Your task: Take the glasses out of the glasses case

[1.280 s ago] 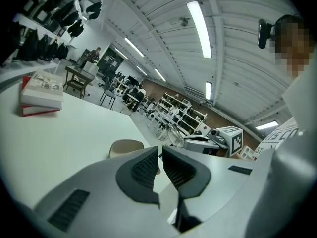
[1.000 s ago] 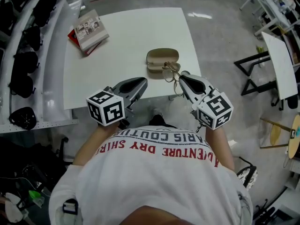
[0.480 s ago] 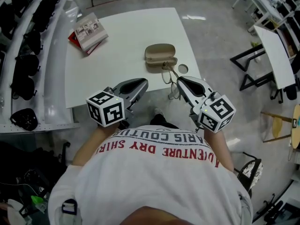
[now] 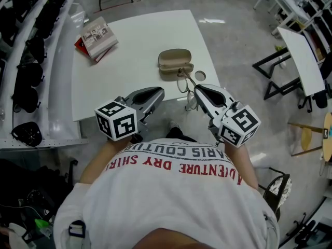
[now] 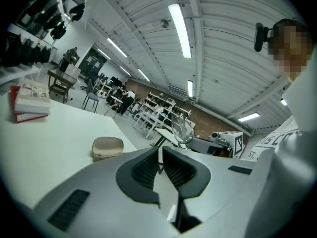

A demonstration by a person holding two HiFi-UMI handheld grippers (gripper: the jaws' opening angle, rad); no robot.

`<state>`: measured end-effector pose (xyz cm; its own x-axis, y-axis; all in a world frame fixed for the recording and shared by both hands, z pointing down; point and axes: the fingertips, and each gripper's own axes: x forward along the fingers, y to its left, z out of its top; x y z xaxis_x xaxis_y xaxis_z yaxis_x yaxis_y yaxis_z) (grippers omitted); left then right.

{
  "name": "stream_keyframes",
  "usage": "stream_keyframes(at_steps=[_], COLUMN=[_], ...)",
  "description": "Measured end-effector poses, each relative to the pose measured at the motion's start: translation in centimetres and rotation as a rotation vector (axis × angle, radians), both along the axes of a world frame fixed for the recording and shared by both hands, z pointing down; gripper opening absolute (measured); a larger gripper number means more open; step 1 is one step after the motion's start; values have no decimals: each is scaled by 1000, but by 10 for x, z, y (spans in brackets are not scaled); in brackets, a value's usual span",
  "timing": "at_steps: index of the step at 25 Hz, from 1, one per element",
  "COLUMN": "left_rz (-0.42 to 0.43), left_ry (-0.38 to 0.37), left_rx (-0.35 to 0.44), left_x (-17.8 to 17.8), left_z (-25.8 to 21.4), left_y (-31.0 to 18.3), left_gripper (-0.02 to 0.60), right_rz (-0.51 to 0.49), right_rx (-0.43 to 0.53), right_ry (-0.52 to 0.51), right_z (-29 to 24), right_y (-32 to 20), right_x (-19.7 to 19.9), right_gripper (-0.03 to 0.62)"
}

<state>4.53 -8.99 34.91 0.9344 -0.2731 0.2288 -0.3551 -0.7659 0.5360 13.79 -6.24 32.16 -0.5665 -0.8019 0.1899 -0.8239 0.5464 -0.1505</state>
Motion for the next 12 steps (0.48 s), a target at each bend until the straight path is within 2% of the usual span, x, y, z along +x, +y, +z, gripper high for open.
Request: stream_keyframes(at_steps=[12], left_rz=[-3], left_ry=[-4], left_rx=[-7], left_x=[10], left_z=[7], left_y=[-6], left_gripper=[48], right_rz=[4], right_rx=[-7], right_ry=[-3], right_z=[4], right_y=[-8], right_x=[9], right_gripper=[32])
